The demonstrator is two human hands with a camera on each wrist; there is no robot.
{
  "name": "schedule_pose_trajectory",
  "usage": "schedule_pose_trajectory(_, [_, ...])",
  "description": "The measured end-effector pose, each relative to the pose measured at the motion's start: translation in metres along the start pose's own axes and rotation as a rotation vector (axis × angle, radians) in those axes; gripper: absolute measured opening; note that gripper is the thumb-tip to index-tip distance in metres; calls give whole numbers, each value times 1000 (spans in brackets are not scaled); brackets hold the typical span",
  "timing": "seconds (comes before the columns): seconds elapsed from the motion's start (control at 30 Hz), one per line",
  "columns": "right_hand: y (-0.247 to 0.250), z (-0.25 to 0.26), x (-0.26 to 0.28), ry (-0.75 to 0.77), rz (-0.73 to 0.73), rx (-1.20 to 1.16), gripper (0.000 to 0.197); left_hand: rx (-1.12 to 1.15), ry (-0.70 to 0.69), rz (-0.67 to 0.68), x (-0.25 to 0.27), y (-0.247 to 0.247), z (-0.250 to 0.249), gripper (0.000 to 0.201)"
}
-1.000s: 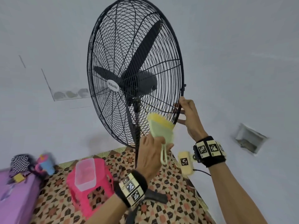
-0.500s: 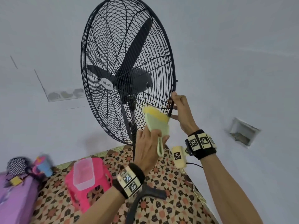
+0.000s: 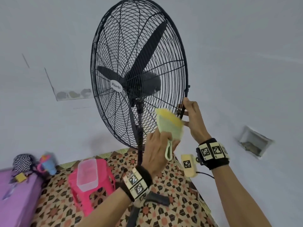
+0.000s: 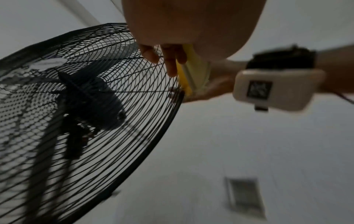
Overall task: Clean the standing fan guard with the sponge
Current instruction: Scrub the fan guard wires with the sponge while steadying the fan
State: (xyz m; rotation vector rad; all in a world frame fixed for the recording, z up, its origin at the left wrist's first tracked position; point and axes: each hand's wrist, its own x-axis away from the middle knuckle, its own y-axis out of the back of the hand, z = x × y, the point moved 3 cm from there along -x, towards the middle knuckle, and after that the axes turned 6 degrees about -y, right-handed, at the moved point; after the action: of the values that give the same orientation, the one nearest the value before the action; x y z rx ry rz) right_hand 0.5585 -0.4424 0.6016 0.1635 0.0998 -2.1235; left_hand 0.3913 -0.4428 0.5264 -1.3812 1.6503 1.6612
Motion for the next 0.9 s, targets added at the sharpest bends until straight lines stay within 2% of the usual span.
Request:
schedule_pose_trajectory(0.1, [3,0,-1,9,1,-6,41,-10,-5,114,51,-4,17,21])
schedule_pose_trajectory(0.17, [-1,-1,-1,25,-12,8,42,123,157,114,62,9,23,26])
schedule_pose_trajectory(0.23, [-5,-2,0,70,-62,45,51,424,366,-25,42,31,31,22])
schedule_pose_trajectory(0.3, [-7,-5,1,113,-142,84,52,614,453,-226,5,57,50,11])
schedule_pose_trajectory(0.4, [-7,-10,-1,121,-202,66,49,672,594,-382,-46,85,104,6])
schedule_pose_trajectory(0.5, [-11,-10,1,119,-209,51,62,694,733,-414,-79,93,164,17])
schedule_pose_trajectory(0.6, [-16,-11,1,107,-188,45,72,718,763,-425,-95,88,195,25])
schedule_pose_trajectory(0.67, [-16,-14,-2,88,-190,44,77,725,737,-327,-97,80,194,25])
schedule_pose_trajectory(0.77, [-12,-18,-5,56,-221,3,83,964,724,-171,-90,74,183,28])
schedule_pose_trajectory(0.83, [-11,-18,-7,58,-210,-42,78,1035,713,-203,-88,78,189,27])
schedule_pose_trajectory(0.9, [-12,-19,-7,68,-192,-39,77,936,738,-308,-92,83,206,24])
